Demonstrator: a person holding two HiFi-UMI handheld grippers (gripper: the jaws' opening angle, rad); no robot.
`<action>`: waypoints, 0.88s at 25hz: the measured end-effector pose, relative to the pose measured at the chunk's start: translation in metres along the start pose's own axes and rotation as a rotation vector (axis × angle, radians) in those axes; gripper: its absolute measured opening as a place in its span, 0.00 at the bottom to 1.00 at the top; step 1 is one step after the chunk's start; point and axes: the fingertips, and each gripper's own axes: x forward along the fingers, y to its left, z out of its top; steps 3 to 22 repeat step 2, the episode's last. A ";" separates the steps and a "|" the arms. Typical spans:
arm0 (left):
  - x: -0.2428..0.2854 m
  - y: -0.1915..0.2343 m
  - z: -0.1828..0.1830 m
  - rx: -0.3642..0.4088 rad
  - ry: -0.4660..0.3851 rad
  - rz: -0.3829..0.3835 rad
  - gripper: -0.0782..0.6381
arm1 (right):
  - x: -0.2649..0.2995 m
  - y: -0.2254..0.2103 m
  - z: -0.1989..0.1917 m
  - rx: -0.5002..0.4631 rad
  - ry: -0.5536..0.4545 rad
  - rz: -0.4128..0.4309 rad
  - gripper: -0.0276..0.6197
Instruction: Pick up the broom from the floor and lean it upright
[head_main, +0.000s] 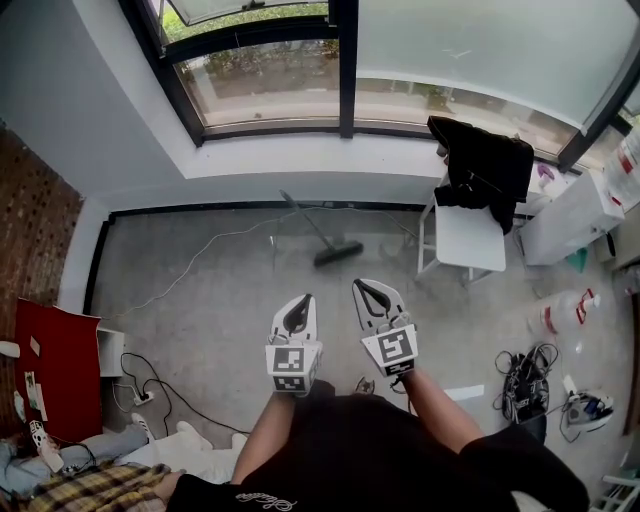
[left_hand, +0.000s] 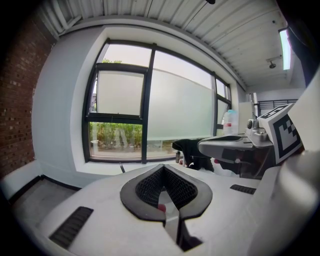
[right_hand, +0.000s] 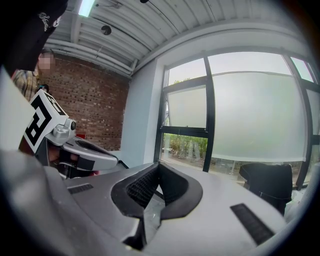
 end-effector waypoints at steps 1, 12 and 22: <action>0.000 0.000 -0.001 0.000 0.001 0.000 0.12 | 0.000 0.001 0.000 0.001 0.000 0.000 0.05; -0.001 0.000 -0.001 0.000 0.002 -0.001 0.12 | -0.001 0.002 -0.001 0.001 0.000 0.001 0.05; -0.001 0.000 -0.001 0.000 0.002 -0.001 0.12 | -0.001 0.002 -0.001 0.001 0.000 0.001 0.05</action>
